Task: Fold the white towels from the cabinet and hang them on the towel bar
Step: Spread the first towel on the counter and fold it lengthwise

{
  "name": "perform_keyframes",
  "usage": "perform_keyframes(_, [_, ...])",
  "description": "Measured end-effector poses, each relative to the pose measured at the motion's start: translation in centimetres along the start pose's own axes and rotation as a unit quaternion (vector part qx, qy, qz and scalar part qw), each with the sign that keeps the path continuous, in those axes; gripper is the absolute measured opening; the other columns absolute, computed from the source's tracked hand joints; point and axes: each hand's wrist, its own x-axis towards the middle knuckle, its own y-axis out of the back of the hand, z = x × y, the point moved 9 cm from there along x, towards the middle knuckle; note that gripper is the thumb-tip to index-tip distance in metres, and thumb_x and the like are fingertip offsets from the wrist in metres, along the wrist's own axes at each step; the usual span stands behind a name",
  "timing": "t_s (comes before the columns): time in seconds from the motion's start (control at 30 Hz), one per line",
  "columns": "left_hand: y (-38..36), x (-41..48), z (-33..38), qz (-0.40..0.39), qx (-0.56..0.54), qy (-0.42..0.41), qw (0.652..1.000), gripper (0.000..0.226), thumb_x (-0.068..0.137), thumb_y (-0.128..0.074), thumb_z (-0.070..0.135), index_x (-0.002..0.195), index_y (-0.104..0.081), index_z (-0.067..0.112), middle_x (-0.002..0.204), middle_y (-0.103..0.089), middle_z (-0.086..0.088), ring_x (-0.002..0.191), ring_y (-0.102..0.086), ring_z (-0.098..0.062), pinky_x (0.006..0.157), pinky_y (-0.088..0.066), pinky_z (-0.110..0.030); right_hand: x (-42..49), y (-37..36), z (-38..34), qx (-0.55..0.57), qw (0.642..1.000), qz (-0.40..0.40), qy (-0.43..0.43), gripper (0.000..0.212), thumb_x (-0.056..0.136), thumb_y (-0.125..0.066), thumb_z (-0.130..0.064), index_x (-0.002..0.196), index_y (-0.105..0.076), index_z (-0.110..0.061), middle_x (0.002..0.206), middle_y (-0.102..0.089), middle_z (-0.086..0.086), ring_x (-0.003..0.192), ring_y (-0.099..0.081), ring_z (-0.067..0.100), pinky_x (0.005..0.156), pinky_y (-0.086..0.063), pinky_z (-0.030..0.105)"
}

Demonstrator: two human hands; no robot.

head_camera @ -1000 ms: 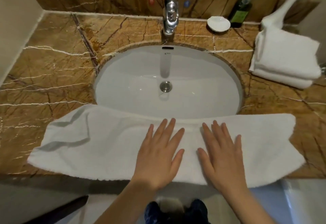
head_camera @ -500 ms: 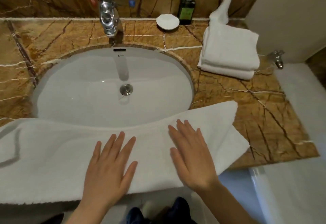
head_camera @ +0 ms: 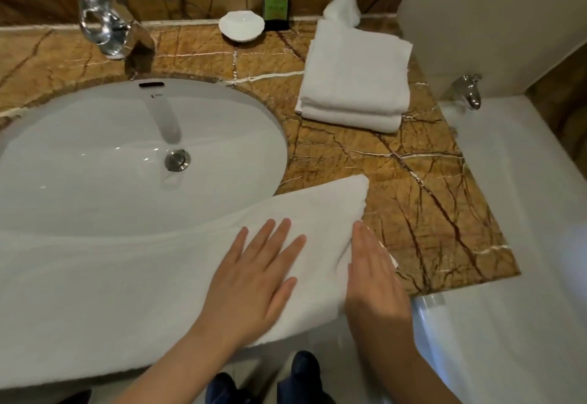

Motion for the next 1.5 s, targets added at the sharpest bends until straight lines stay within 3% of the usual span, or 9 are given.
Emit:
perform_keyframes(0.27, [1.4,2.0,1.3,0.069,-0.047,0.030,0.996,0.039,0.091,-0.039,0.034,0.120,-0.058,0.016,0.135,-0.054,-0.009,0.130,-0.046,-0.028,0.110,-0.023,-0.045,1.0,0.5,1.4,-0.010,1.000,-0.020,0.011,0.065,0.072,-0.069,0.004,0.134,-0.051,0.001,0.142,-0.048,0.016,0.130,-0.048,0.026,0.108,-0.038,0.047])
perform_keyframes(0.37, [1.1,3.0,2.2,0.076,-0.048,0.022,0.996,0.046,0.093,-0.036,0.032,0.131,-0.054,0.013,0.141,-0.050,-0.009,0.133,-0.044,-0.027,0.109,-0.024,-0.045,1.8,0.2,-0.8,0.066,0.992,-0.003,0.106,0.048,0.094,-0.046,-0.011,0.140,-0.041,0.001,0.147,-0.040,0.015,0.137,-0.039,0.026,0.107,-0.041,0.043])
perform_keyframes(0.5, [0.5,3.5,2.0,0.061,-0.041,0.041,0.996,0.051,0.095,-0.030,0.034,0.141,-0.044,0.016,0.148,-0.041,-0.006,0.138,-0.037,-0.023,0.114,-0.023,-0.043,1.8,-0.9,0.0,0.056,0.993,-0.017,0.104,0.052,0.101,-0.030,-0.029,0.145,-0.034,-0.002,0.152,-0.033,0.011,0.142,-0.031,0.023,0.113,-0.033,0.045])
perform_keyframes(0.7, [0.6,4.1,2.5,0.058,-0.044,0.036,0.997,0.051,0.095,-0.030,0.034,0.141,-0.043,0.019,0.148,-0.041,-0.006,0.138,-0.036,-0.023,0.114,-0.027,-0.045,0.5,-0.3,1.2,0.017,0.997,-0.059,0.049,0.056,0.097,-0.032,-0.033,0.144,-0.036,-0.002,0.151,-0.035,0.012,0.140,-0.032,0.024,0.112,-0.032,0.047])
perform_keyframes(0.8, [0.9,4.1,2.6,0.058,-0.050,0.043,0.996,0.051,0.095,-0.030,0.035,0.141,-0.045,0.019,0.147,-0.042,-0.006,0.137,-0.038,-0.023,0.114,-0.027,-0.045,2.1,0.0,0.5,0.026,0.994,-0.096,0.036,0.060,0.097,-0.023,-0.038,0.147,-0.032,-0.006,0.154,-0.030,0.010,0.143,-0.028,0.021,0.118,-0.020,0.042])
perform_keyframes(1.0, [1.5,4.3,2.7,0.070,-0.071,0.056,0.993,0.049,0.095,-0.032,0.035,0.137,-0.049,0.016,0.143,-0.048,-0.006,0.133,-0.044,-0.024,0.112,-0.027,-0.044,6.6,-2.5,-2.2,0.057,0.965,-0.171,0.190,0.057,0.101,-0.014,-0.041,0.153,-0.004,-0.021,0.161,-0.001,-0.003,0.148,0.004,0.012,0.120,0.005,0.035])
perform_keyframes(1.2, [2.2,4.9,2.6,0.096,-0.095,0.059,0.989,0.044,0.093,-0.044,0.037,0.133,-0.051,0.021,0.138,-0.052,-0.002,0.126,-0.048,-0.022,0.105,-0.036,-0.038,6.7,-2.7,-0.8,0.075,0.967,-0.149,0.193,0.059,0.098,-0.013,-0.045,0.151,-0.020,-0.022,0.159,-0.016,-0.003,0.148,-0.008,0.012,0.120,0.002,0.035])
perform_keyframes(1.33, [3.5,6.5,1.3,0.107,-0.128,0.069,0.984,0.040,0.088,-0.052,0.036,0.124,-0.056,0.020,0.117,-0.059,0.000,0.108,-0.053,-0.022,0.085,-0.044,-0.037,8.6,-0.5,0.3,0.096,0.973,-0.093,0.190,0.045,0.093,-0.034,-0.038,0.132,-0.052,-0.024,0.131,-0.051,-0.002,0.127,-0.042,0.017,0.111,-0.018,0.036])
perform_keyframes(1.5, [2.9,9.0,-0.8,0.029,-0.205,0.105,0.973,0.029,0.080,-0.065,0.039,0.106,-0.062,0.026,0.102,-0.061,0.005,0.098,-0.056,-0.017,0.077,-0.046,-0.032,12.8,0.0,1.7,0.100,0.959,-0.178,0.196,0.025,0.074,-0.055,-0.035,0.098,-0.059,-0.028,0.085,-0.045,-0.013,0.091,-0.044,0.012,0.089,-0.033,0.034])
